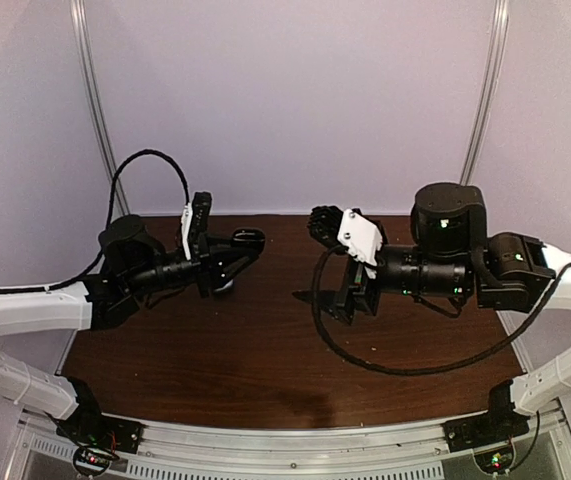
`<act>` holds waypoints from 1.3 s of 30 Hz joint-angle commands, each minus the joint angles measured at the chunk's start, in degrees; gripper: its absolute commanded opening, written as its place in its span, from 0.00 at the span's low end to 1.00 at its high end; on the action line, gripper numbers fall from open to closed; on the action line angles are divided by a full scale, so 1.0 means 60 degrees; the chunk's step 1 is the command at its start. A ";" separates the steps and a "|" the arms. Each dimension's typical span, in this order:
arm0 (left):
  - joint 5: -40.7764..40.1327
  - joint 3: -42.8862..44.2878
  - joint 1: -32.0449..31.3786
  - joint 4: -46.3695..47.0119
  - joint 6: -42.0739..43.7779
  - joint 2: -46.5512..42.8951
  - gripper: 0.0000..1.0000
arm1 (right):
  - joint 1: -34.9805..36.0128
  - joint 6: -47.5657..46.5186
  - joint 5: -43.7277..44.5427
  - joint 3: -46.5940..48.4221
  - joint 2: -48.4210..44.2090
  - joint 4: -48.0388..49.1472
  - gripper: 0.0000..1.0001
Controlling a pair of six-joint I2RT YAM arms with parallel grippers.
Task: Insert the wireless bluetooth earbuds into the charging case
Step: Close the charging case with the earbuds, then pass from the left arm to the right
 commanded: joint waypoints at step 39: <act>0.2543 -0.0743 0.0226 0.4036 -0.4164 0.2686 0.00 | -0.1155 -0.1631 0.0407 -0.3461 0.1913 0.6381 0.85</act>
